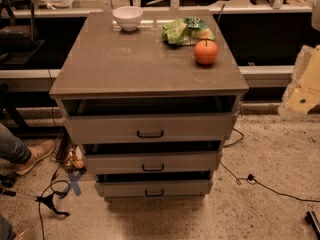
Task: Open middle drawer
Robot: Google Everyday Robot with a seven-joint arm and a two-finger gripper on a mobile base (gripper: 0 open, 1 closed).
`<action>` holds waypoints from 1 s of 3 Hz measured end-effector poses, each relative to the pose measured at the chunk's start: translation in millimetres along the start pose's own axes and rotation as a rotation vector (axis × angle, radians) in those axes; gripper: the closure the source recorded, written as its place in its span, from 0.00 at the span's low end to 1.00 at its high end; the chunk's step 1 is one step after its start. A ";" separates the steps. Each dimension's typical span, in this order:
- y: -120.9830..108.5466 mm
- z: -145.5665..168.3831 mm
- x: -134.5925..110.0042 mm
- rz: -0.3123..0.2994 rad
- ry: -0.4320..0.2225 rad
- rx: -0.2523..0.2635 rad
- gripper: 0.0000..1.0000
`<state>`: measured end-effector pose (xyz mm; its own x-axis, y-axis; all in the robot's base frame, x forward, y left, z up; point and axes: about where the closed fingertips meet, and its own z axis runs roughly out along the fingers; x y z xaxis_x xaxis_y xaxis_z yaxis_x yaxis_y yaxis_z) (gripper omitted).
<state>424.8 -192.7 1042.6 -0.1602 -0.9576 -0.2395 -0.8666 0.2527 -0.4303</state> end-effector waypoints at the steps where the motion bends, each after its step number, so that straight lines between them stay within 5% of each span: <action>1: 0.0 0.0 0.0 0.000 0.000 0.000 0.00; 2: 2.2 -0.4 -0.7 0.001 -0.012 -0.008 0.00; 3: 12.5 33.9 9.7 0.024 -0.055 -0.071 0.00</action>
Offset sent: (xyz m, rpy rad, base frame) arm 0.0002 -0.0035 -0.0147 0.0336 0.0455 0.0079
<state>428.4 -194.1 1005.4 -0.1571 -0.9416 -0.2978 -0.8943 0.2636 -0.3617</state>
